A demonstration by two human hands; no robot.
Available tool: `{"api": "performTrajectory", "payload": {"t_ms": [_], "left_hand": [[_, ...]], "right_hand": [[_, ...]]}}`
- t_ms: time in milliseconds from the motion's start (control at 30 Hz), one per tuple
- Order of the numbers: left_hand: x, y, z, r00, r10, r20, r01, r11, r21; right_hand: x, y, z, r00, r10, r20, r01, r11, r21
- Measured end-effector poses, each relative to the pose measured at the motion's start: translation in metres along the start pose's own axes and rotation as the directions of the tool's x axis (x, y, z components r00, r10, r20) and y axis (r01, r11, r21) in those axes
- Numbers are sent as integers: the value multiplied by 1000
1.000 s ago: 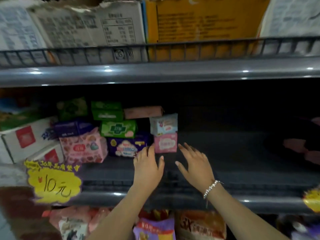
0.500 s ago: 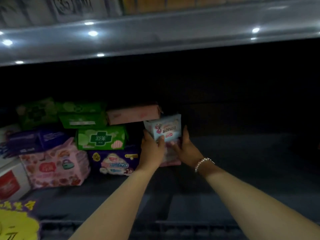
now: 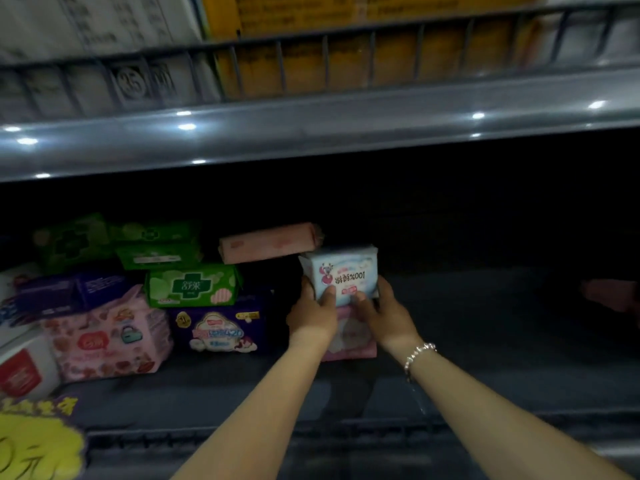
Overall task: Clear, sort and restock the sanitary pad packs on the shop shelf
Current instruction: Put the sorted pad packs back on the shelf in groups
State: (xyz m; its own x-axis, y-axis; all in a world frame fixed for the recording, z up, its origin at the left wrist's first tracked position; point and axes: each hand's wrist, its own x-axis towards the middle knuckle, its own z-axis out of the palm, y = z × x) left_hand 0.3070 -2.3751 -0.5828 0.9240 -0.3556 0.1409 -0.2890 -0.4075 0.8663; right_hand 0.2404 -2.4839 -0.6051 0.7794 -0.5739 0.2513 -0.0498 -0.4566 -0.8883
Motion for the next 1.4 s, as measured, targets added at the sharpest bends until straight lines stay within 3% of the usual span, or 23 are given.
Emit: {"api": "performTrajectory", "payload": {"t_ms": [400,567,700,900,1067,1167,1400], "left_hand": [[-114,42,-13,999,-19,42,36,894,-446],[-154,51,-40,999,38,-27,-47,834,-550],[-184,40,-64,998,57,6,-43,819,-572],[-233,0,-88,997,-24,-74,-13,889,-458],[-287,-58,-96,992,-125,-37,77,792,-606],[-313,-97,-93,966,-252,-52,156,733,-662],[-363,-162,-83,879,-476,-41,223,484,-846]], "right_hand": [[-106,-40,-70,988,69,-136,-70,998,-4],[-152,-74,-77,980,19,-197,-6,998,62],[-192,-94,-72,980,-44,-195,52,998,35],[-252,-99,-42,993,-15,-117,24,997,76],[-305,-73,-7,999,36,12,-37,997,68],[-333,-48,14,990,87,116,-106,979,172],[-381,-7,43,931,81,355,-145,977,156]]}}
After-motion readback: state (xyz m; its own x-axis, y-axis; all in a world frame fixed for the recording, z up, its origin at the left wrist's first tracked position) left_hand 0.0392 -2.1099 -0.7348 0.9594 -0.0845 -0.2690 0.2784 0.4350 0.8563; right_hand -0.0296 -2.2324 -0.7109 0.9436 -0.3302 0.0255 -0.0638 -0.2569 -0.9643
